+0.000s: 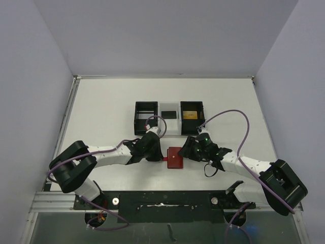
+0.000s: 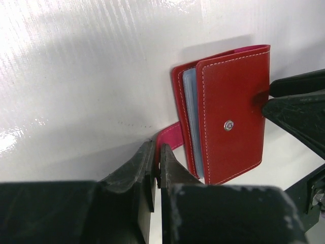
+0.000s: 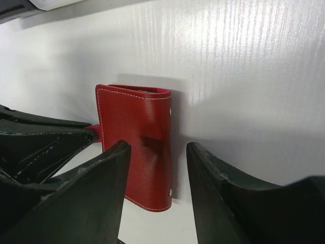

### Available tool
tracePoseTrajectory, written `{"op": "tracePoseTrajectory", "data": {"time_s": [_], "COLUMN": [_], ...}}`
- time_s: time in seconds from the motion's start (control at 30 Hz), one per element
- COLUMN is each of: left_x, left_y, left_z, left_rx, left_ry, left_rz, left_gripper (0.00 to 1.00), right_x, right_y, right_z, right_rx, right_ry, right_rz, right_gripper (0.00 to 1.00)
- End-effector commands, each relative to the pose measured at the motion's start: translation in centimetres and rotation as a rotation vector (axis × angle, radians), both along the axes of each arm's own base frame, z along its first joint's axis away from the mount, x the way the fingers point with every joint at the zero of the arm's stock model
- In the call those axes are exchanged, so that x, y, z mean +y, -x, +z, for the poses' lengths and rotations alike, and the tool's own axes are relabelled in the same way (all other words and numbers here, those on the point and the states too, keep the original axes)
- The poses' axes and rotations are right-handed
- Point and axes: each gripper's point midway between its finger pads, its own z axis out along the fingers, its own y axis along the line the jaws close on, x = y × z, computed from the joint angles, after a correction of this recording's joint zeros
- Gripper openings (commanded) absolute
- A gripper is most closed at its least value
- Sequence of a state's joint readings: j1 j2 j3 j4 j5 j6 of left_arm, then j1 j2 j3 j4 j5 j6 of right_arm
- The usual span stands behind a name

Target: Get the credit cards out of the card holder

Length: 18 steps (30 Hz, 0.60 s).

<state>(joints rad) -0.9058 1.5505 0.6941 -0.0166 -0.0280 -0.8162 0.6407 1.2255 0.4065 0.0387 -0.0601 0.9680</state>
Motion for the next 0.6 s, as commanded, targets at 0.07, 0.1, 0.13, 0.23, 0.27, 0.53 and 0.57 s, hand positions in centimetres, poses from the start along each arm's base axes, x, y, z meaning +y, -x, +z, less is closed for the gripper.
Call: {"op": "tracePoseTrajectory", "data": {"time_s": [0.07,0.1,0.13,0.23,0.27,0.53,0.57], "left_x": [-1.9,-2.0,-2.1,-2.9,-3.1,-3.4,-3.2], "left_y": [-1.2,-1.3,-1.4,-1.2,-1.2,-0.8,-0.8], "left_z": [2.9,3.4,4.0,6.3,7.0,10.5,10.4], "left_rx": [-0.073,-0.086,-0.103,-0.158,-0.170,-0.265,-0.269], "left_ry": [0.112,0.122,0.140,0.219,0.233,0.263,0.254], "left_rz": [-0.022,-0.027,-0.032,-0.079,-0.093,-0.178,-0.178], "left_gripper": [0.00,0.00,0.00,0.00,0.00,0.00,0.00], "right_x": [1.1,1.4,1.4,1.7,2.2,4.5,4.2], "right_y": [-1.7,-1.8,-1.8,-1.8,-1.8,-2.1,-2.2], "right_z": [3.8,4.1,4.0,3.7,3.6,3.2,3.1], "right_rx": [-0.090,-0.094,-0.090,-0.051,-0.042,-0.006,-0.003], "right_ry": [-0.015,-0.017,-0.010,0.016,0.008,-0.047,-0.035], "right_rz": [0.054,0.069,0.079,0.101,0.120,0.173,0.159], "right_gripper": [0.56,0.60,0.64,0.67,0.67,0.71,0.72]}}
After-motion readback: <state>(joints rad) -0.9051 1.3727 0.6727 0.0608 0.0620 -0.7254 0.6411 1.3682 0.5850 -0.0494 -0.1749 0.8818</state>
